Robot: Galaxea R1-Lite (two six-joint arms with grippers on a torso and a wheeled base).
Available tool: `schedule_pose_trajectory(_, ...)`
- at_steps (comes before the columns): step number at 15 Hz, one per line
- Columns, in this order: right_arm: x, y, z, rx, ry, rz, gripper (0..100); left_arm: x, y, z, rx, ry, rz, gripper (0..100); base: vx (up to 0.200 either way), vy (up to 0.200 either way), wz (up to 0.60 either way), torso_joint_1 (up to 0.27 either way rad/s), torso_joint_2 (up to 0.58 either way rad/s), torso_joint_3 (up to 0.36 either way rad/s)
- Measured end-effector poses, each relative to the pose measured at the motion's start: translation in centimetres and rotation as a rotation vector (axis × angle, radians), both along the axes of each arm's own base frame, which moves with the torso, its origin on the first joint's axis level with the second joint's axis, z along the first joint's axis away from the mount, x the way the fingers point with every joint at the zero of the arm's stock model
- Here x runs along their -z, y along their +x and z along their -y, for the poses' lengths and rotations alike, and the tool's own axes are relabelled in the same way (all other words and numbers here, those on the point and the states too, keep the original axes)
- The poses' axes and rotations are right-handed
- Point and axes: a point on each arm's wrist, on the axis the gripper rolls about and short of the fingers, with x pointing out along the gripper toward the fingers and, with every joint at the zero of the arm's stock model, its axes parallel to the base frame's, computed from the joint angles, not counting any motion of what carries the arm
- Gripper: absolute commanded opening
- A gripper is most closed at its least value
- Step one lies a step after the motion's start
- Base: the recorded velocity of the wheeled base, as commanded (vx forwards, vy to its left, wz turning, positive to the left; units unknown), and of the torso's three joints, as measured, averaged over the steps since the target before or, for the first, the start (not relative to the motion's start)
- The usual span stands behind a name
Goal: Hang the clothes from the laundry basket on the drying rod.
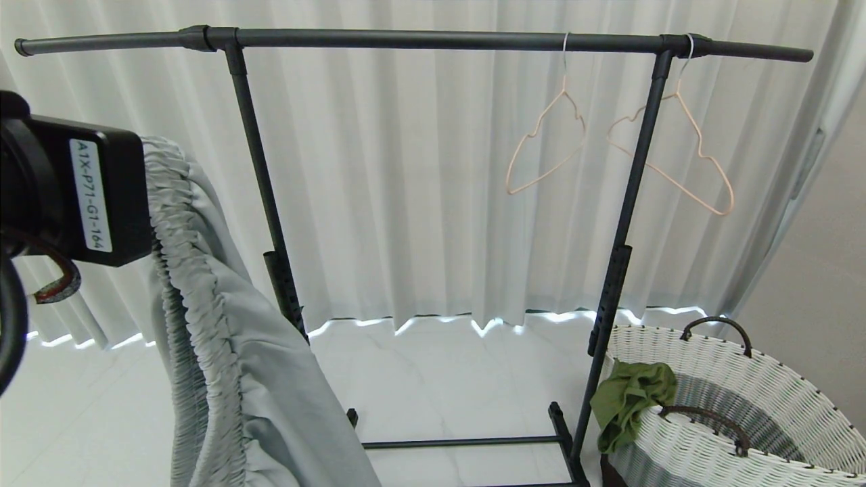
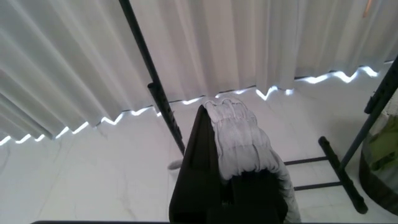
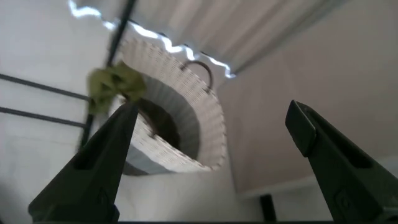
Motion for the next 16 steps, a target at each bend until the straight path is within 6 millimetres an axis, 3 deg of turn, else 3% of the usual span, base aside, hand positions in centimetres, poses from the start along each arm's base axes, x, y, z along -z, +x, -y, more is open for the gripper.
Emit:
schedule_pose_trajectory(4, 0.3, -0.9, 0.4, 0.04, 0.036, 0.058, 100, -0.3, 0.3, -0.8, -0.018, 0.051, 0.006, 0, 0.0, 0.0, 0.0, 0.008, -0.03, -0.025)
schedule_pose_trajectory(9, 0.1, -0.7, 0.3, 0.012, 0.075, 0.081, 100, -0.5, 0.2, -1.1, -0.013, 0.049, 0.008, 0, 0.0, 0.0, 0.0, 0.102, -0.38, -0.269)
schedule_pose_trajectory(16, -0.3, 1.5, -0.1, 0.021, 0.208, 0.089, 100, -0.4, 0.1, -1.2, -0.013, 0.05, 0.007, 0, 0.0, 0.0, 0.0, 0.17, -0.47, -0.307)
